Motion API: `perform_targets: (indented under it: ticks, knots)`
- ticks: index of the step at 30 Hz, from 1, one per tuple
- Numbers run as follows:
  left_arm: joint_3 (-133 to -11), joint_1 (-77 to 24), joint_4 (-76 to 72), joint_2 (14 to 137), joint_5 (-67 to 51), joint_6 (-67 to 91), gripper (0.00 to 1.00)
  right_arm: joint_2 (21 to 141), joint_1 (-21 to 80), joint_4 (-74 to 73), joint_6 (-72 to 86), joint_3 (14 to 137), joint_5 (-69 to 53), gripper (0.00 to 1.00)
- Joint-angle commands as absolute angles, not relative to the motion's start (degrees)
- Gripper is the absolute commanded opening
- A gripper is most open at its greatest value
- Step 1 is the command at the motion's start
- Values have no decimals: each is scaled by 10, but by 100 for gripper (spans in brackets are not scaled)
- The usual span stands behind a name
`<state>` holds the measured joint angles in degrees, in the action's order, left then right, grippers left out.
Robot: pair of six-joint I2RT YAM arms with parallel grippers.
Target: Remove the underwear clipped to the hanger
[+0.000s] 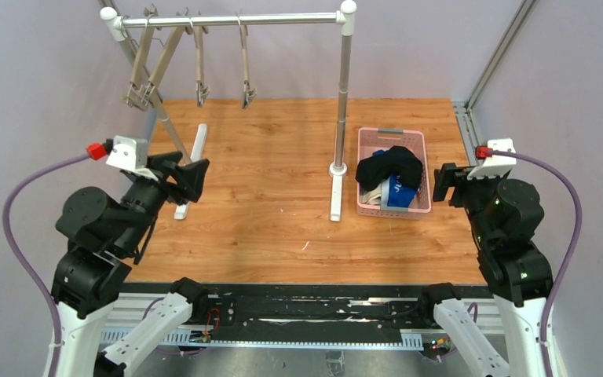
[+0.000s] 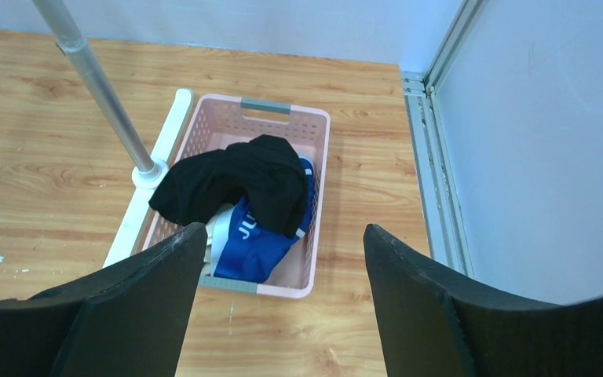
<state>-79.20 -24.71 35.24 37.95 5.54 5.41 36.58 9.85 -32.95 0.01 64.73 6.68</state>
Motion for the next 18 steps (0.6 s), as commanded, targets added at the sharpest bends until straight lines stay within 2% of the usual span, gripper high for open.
perform_targets:
  ticks: [1,8,18]
  knots:
    - [-716,-245,368,305,114,67,68,333,91,-370,2,618,76,75]
    - [-627,-245,390,222,165,78,68,276,91,-363,22,565,94,75]
    - [-568,-245,422,178,194,97,68,269,91,-376,26,556,109,76]
